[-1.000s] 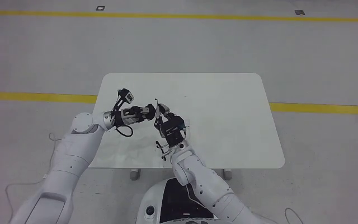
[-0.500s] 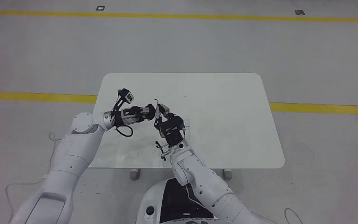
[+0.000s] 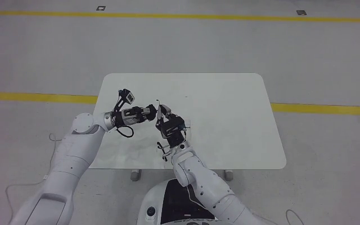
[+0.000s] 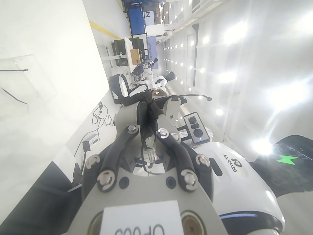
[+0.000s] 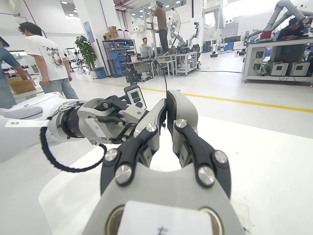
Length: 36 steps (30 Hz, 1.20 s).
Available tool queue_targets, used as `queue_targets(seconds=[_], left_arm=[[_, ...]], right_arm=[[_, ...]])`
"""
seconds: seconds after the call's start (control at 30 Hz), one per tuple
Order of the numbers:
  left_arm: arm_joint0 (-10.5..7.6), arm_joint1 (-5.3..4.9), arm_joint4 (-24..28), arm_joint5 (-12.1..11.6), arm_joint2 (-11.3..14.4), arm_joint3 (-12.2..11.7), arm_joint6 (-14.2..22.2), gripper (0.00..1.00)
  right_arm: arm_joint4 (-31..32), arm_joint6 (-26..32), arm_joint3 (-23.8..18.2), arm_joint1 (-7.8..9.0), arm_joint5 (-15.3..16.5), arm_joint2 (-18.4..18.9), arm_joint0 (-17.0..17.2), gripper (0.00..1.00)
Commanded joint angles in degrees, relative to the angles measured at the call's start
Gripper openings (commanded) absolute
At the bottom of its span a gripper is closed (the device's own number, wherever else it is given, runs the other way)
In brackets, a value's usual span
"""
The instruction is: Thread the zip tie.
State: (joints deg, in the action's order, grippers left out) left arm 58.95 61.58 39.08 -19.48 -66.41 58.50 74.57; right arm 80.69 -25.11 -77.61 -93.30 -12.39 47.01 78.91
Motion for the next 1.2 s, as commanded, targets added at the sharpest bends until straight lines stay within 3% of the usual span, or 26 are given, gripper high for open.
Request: queue_targets(seconds=[0.0,0.9,0.93,1.0,1.17], left_arm=[[0.0,0.0,0.0,0.0,0.0,0.0,0.0,0.0],[0.0,0.0,0.0,0.0,0.0,0.0,0.0,0.0],[0.0,0.0,0.0,0.0,0.0,0.0,0.0,0.0],[0.0,0.0,0.0,0.0,0.0,0.0,0.0,0.0],[0.0,0.0,0.0,0.0,0.0,0.0,0.0,0.0]], right_arm=[[0.12,-0.12,0.0,-0.03,-0.23,0.1,0.04,0.0],[-0.27,2.2,1.48,-0.38,1.52,0.71,-0.46,0.0],[-0.32,2.19,1.42,-0.38,1.62,0.76,-0.41,0.11],[-0.49,2.03,1.04,-0.34,2.02,0.9,-0.14,1.0],[0.64,1.74,-0.22,0.11,3.16,1.6,1.04,1.0]])
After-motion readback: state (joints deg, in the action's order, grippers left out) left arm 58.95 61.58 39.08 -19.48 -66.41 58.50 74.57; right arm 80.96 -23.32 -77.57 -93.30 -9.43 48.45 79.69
